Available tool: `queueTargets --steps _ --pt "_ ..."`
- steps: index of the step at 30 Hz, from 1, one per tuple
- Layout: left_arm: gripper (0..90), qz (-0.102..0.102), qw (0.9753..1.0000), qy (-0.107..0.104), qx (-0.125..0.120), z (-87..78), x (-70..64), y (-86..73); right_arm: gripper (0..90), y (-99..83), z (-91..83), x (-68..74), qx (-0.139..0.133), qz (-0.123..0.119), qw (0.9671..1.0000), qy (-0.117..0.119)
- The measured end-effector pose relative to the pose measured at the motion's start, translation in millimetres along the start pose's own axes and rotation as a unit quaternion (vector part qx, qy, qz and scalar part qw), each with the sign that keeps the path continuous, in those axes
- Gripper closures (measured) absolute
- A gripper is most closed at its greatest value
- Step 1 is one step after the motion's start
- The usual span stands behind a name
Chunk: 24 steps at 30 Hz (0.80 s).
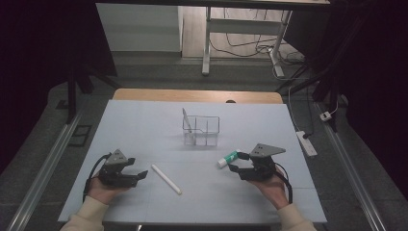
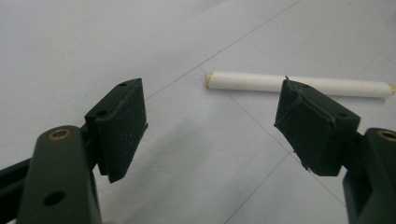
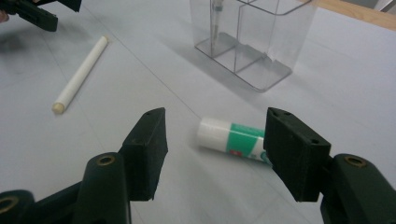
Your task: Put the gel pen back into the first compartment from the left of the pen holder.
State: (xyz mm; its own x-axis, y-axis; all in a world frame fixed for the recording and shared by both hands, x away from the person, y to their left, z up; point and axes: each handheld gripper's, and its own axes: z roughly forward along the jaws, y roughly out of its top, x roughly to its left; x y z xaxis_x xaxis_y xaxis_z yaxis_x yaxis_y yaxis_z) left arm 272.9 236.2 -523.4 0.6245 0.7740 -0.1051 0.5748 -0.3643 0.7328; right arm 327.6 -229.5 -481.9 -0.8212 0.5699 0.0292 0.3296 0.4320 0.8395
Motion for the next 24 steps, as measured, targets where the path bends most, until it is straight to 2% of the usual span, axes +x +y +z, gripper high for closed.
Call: queueTargets --steps 5,11,17,24 --pt "25.4 0.021 0.9998 -0.007 -0.003 -3.1 0.1 3.1 39.2 -12.8 -8.1 -3.5 -0.002 0.006 1.0 -0.003" --pt "26.9 0.061 0.998 -0.018 0.002 -5.9 0.5 12.2 39.2 -24.1 -16.8 -8.9 -0.002 0.013 0.9999 -0.008" --pt "28.6 0.106 0.9938 -0.027 0.018 -3.0 -1.5 21.9 39.1 -29.2 -26.9 -14.3 -0.007 0.017 0.9997 -0.015" --pt "29.1 0.136 0.9892 -0.042 0.037 2.2 -5.5 26.7 38.5 -38.3 -35.6 -17.0 -0.01 0.013 0.9997 -0.017"
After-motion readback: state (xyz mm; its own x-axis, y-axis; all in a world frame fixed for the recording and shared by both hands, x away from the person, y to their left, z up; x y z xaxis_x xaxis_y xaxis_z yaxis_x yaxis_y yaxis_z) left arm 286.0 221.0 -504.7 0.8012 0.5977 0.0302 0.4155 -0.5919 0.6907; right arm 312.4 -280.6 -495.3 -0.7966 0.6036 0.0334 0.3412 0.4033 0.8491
